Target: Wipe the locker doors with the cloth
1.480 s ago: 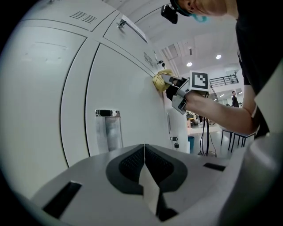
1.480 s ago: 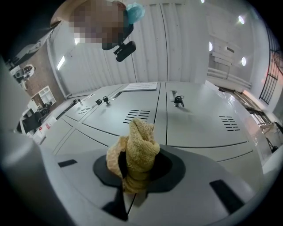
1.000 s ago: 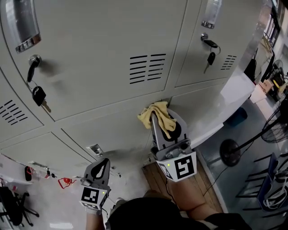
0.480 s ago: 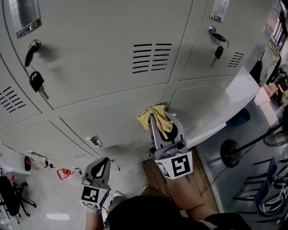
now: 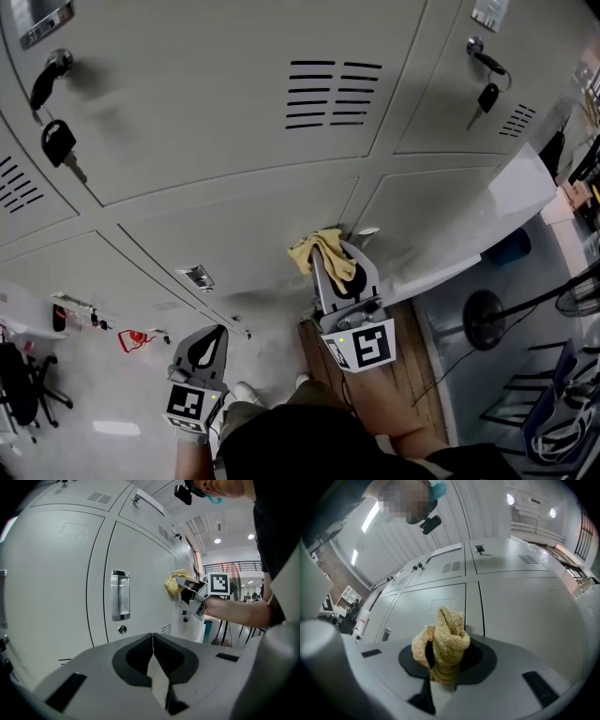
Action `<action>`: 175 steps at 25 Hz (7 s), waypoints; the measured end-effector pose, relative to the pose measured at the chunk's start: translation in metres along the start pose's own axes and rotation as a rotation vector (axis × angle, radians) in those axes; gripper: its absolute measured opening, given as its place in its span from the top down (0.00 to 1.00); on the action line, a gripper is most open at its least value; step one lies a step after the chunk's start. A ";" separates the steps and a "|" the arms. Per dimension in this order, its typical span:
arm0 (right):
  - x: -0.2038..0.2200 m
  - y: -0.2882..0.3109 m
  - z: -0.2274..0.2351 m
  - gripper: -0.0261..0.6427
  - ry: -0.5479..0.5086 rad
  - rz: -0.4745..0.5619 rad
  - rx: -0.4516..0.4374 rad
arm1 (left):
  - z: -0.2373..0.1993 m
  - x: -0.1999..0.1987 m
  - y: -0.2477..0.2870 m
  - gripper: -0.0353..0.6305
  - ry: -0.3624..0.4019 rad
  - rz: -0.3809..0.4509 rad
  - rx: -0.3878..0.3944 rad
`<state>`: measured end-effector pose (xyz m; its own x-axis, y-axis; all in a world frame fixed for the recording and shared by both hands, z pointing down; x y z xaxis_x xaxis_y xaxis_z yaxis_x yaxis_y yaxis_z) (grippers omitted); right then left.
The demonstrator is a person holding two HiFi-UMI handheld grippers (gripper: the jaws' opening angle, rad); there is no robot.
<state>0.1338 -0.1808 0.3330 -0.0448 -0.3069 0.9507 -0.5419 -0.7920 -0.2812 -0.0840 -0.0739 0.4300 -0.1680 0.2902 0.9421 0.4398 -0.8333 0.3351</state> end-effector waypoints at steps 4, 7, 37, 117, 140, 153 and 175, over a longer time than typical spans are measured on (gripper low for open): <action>0.022 -0.005 -0.003 0.82 0.024 -0.049 -0.013 | 0.003 0.008 -0.002 0.93 0.007 -0.005 -0.010; 0.040 -0.010 -0.006 0.82 0.041 -0.093 -0.021 | 0.007 0.013 -0.004 0.93 0.001 -0.016 -0.018; 0.205 -0.044 -0.035 0.82 0.110 -0.524 -0.062 | 0.017 0.040 -0.029 0.93 -0.068 -0.096 -0.141; -0.119 0.056 -0.051 0.82 0.092 0.044 -0.060 | -0.021 0.028 -0.035 0.93 0.001 0.091 0.034; -0.109 0.067 -0.098 0.83 0.093 0.060 -0.002 | -0.063 0.056 -0.048 0.93 0.061 0.055 0.196; -0.036 0.049 -0.112 0.82 0.109 -0.020 0.040 | -0.067 0.071 -0.051 0.93 0.088 0.014 0.257; 0.119 0.009 -0.133 0.82 0.172 -0.316 0.070 | -0.063 0.098 -0.067 0.93 0.079 -0.045 0.242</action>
<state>0.0124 -0.1544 0.4612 -0.0276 0.0475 0.9985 -0.4930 -0.8696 0.0277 -0.1853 -0.0195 0.4991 -0.2562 0.2792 0.9254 0.6267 -0.6809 0.3789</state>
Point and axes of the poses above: the fingertips, and each gripper's own axes: y forward along the fingers, z to its right, x out of its underside, the point moved 6 cm from there along -y, backward along the fingers, and after that the axes turned 5 degrees about -z, right-handed, at the moved point
